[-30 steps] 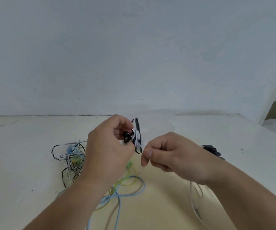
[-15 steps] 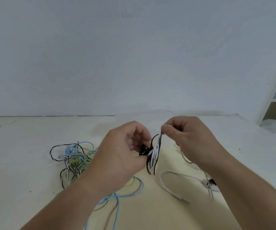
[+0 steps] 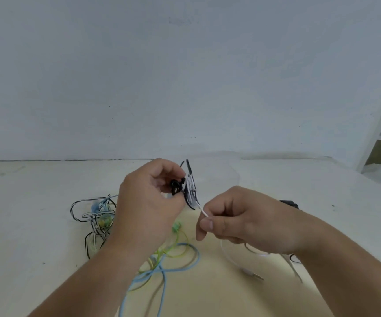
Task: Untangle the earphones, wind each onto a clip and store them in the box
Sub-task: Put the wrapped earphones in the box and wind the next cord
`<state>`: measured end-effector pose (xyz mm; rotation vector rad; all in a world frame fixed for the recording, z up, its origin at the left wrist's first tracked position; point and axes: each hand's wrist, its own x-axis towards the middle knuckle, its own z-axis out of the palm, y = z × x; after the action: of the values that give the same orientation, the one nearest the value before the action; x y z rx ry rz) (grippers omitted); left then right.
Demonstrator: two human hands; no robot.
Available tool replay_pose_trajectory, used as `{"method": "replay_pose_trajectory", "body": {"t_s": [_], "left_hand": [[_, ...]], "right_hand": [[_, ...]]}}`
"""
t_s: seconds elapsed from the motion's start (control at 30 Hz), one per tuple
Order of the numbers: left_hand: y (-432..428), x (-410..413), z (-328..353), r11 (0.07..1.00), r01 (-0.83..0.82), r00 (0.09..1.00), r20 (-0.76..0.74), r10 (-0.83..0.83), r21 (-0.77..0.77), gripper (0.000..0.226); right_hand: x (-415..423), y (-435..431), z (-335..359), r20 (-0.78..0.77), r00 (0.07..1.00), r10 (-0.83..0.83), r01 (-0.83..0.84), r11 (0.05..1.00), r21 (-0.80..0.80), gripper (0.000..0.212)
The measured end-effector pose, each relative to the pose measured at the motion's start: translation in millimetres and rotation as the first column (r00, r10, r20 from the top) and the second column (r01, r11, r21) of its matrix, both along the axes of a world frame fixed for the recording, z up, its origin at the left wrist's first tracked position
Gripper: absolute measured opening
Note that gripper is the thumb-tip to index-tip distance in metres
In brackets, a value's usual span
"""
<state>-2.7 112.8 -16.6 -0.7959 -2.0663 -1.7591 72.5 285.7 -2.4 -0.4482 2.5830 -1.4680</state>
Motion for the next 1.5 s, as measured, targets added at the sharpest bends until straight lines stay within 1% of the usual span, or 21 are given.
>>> {"method": "replay_pose_trajectory", "body": {"t_s": [0.13, 0.2, 0.27, 0.33, 0.4, 0.5, 0.6, 0.73, 0.8, 0.97, 1.07, 1.17, 1.23, 1.3, 1.33, 1.4, 1.47, 1.5], "left_hand": [[1, 5, -2, 0.98, -0.076, 0.981, -0.19, 0.04, -0.186, 0.036], [1, 4, -3, 0.951, -0.103, 0.962, -0.273, 0.021, -0.292, 0.038], [2, 4, -5, 0.922, -0.083, 0.959, -0.281, -0.029, -0.379, 0.039], [1, 5, -6, 0.907, -0.054, 0.963, -0.261, -0.062, -0.418, 0.039], [1, 7, -5, 0.911, -0.001, 0.971, -0.217, -0.097, -0.413, 0.04], [0, 9, 0, 0.928, 0.129, 0.974, -0.13, -0.185, -0.35, 0.04], [-2, 10, 3, 0.903, 0.263, 0.948, -0.083, -0.307, -0.339, 0.038], [-4, 11, 4, 0.862, 0.371, 0.908, -0.061, -0.415, -0.346, 0.043], [-5, 11, 3, 0.851, 0.384, 0.898, -0.068, -0.434, -0.359, 0.047], [-5, 14, 5, 0.836, 0.437, 0.889, 0.017, -0.458, -0.331, 0.048], [-5, 12, 4, 0.84, 0.429, 0.89, -0.004, -0.456, -0.331, 0.049], [-4, 11, 3, 0.862, 0.407, 0.894, -0.06, -0.443, -0.301, 0.044], [-3, 10, 4, 0.9, 0.369, 0.914, -0.086, -0.397, -0.232, 0.039], [-3, 7, 6, 0.937, 0.322, 0.939, -0.08, -0.334, -0.133, 0.038], [-5, 4, 7, 0.952, 0.294, 0.952, -0.06, -0.3, -0.084, 0.038], [-9, -3, 10, 0.978, 0.207, 0.978, 0.013, -0.207, -0.011, 0.042], [-15, -10, 12, 0.996, 0.081, 0.992, 0.094, -0.082, 0.023, 0.046], [-17, -13, 12, 0.999, 0.021, 0.992, 0.126, -0.025, 0.028, 0.047]], "right_hand": [[2, 4, 5, -0.069, 0.996, -0.05, 0.052, 0.998, 0.03, 0.024], [5, 4, 9, -0.123, 0.988, -0.093, 0.1, 0.994, 0.052, 0.021], [6, 5, 11, -0.162, 0.973, -0.165, 0.171, 0.985, 0.025, 0.02], [7, 8, 14, -0.227, 0.937, -0.265, 0.272, 0.962, -0.002, 0.019], [8, 11, 16, -0.28, 0.889, -0.362, 0.364, 0.93, -0.049, 0.02], [6, 15, 17, -0.289, 0.81, -0.511, 0.501, 0.858, -0.115, 0.024], [1, 16, 14, -0.272, 0.759, -0.592, 0.575, 0.805, -0.148, 0.026], [-3, 15, 10, -0.247, 0.742, -0.624, 0.592, 0.782, -0.196, 0.026], [-3, 14, 10, -0.244, 0.743, -0.624, 0.589, 0.781, -0.205, 0.026], [-4, 14, 9, -0.236, 0.744, -0.626, 0.583, 0.779, -0.229, 0.027], [-6, 14, 7, -0.211, 0.764, -0.61, 0.576, 0.792, -0.202, 0.029], [-8, 14, 4, -0.199, 0.771, -0.605, 0.572, 0.795, -0.203, 0.03], [-8, 16, 2, -0.14, 0.793, -0.593, 0.562, 0.801, -0.206, 0.03], [-7, 18, 1, 0.009, 0.84, -0.542, 0.525, 0.81, -0.262, 0.032], [-7, 19, 1, 0.103, 0.854, -0.51, 0.515, 0.802, -0.302, 0.037], [-9, 24, 3, 0.266, 0.847, -0.461, 0.532, 0.752, -0.391, 0.052], [-12, 31, 6, 0.352, 0.825, -0.441, 0.563, 0.695, -0.448, 0.064], [-12, 34, 9, 0.372, 0.822, -0.432, 0.567, 0.684, -0.458, 0.066]]}}
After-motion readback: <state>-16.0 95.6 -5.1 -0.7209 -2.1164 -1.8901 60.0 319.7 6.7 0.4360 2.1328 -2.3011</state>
